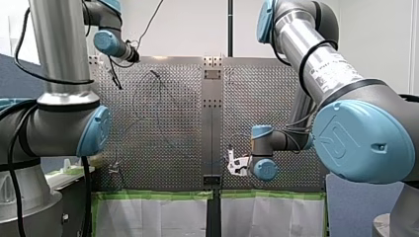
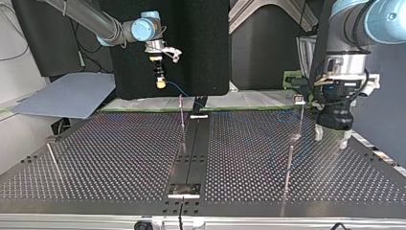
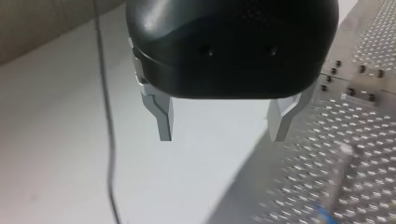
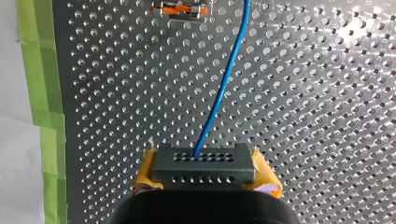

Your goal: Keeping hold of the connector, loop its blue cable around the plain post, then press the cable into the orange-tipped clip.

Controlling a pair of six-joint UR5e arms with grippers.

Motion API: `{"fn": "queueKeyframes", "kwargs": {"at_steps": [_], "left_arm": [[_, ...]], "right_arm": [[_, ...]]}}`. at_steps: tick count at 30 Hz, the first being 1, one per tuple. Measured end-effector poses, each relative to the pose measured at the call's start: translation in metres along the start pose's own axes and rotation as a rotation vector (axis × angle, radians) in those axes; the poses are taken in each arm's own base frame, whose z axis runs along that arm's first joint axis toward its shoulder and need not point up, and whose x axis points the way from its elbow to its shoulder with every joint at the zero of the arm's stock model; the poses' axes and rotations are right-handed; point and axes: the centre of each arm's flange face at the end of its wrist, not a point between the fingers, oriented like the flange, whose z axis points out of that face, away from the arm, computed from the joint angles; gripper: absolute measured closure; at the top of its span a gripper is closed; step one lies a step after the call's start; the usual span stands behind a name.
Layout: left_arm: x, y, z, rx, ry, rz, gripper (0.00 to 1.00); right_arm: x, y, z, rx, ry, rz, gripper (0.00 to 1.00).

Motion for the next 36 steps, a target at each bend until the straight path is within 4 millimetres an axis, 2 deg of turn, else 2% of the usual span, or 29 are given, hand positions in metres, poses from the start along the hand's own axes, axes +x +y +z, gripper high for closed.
{"fn": "queueKeyframes", "kwargs": {"at_steps": [3, 5, 18, 26, 34, 36], "left_arm": [[-0.014, -0.015, -0.004, 0.014, -0.013, 0.031, 0.02], [-0.016, -0.021, -0.004, 0.017, -0.007, 0.046, 0.02], [-0.01, -0.06, 0.01, -0.017, 0.067, 0.154, 0.02], [0.0, -0.082, 0.019, -0.042, 0.123, 0.227, 0.02], [-0.006, -0.115, 0.01, -0.044, 0.141, 0.306, 0.02], [-0.002, -0.12, 0.006, -0.046, 0.162, 0.33, 0.02]], "right_arm": [[0.0, 0.0, 0.0, 0.004, 0.0, 0.001, 1.0], [0.0, -0.001, 0.0, 0.007, 0.0, 0.001, 1.0], [0.0, -0.001, 0.0, 0.012, -0.005, 0.002, 1.0], [0.0, -0.002, 0.001, 0.014, -0.005, 0.002, 1.0], [0.0, -0.002, 0.0, 0.015, -0.007, 0.001, 1.0], [0.0, -0.002, 0.001, 0.015, -0.007, 0.002, 1.0]]}}
